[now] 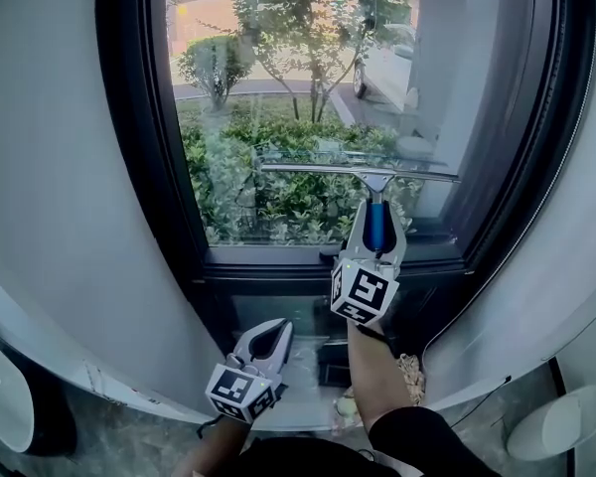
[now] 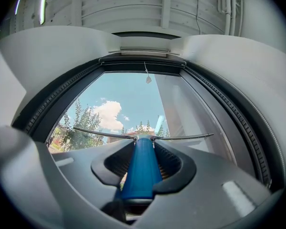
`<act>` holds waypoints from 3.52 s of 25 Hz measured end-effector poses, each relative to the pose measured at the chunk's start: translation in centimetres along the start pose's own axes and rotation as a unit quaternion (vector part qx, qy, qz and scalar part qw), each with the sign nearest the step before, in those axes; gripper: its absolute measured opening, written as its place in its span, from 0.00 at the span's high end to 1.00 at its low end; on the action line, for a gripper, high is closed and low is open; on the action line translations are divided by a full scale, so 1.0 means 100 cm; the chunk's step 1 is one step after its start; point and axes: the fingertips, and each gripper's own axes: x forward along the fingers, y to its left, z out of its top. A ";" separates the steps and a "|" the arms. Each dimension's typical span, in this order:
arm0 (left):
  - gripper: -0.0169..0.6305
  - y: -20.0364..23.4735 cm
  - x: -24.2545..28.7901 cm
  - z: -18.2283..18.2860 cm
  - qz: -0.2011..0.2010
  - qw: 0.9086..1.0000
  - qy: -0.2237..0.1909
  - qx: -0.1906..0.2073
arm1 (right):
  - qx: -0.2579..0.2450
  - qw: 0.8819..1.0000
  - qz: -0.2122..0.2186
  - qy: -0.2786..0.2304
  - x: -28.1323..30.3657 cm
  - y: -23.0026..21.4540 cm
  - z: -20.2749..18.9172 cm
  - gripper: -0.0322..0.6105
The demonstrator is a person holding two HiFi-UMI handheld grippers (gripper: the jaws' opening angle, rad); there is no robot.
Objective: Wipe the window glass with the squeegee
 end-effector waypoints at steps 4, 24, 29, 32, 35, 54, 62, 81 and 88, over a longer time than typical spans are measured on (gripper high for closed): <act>0.98 -0.002 -0.001 -0.001 -0.005 1.000 0.003 -0.002 | -0.002 1.000 0.001 0.007 -0.004 0.001 -0.005 0.75; 0.97 -0.006 0.005 -0.005 -0.008 1.000 0.004 -0.005 | -0.012 0.999 0.008 0.037 -0.022 0.001 -0.030 0.75; 0.97 -0.006 0.006 -0.005 -0.008 1.000 0.004 -0.005 | -0.010 0.999 0.009 0.041 -0.024 0.002 -0.032 0.75; 0.97 -0.007 0.007 -0.007 -0.011 1.000 0.007 -0.008 | -0.014 0.999 0.010 0.044 -0.026 0.002 -0.036 0.75; 0.97 -0.008 0.007 -0.010 -0.013 1.000 0.010 -0.010 | -0.014 0.999 0.010 0.051 -0.029 0.002 -0.043 0.75; 0.97 -0.006 0.002 -0.016 -0.008 1.000 0.018 -0.017 | -0.010 0.997 0.012 0.072 -0.041 0.004 -0.058 0.75; 0.97 -0.010 0.001 -0.016 -0.007 1.000 0.020 -0.017 | -0.004 0.996 0.013 0.093 -0.050 0.002 -0.070 0.75; 0.98 -0.017 -0.004 -0.025 -0.007 0.999 0.030 -0.020 | 0.002 0.991 0.017 0.129 -0.063 0.001 -0.093 0.75; 0.97 -0.020 -0.007 -0.024 -0.009 0.999 0.031 -0.017 | 0.000 0.991 0.018 0.130 -0.064 -0.002 -0.092 0.75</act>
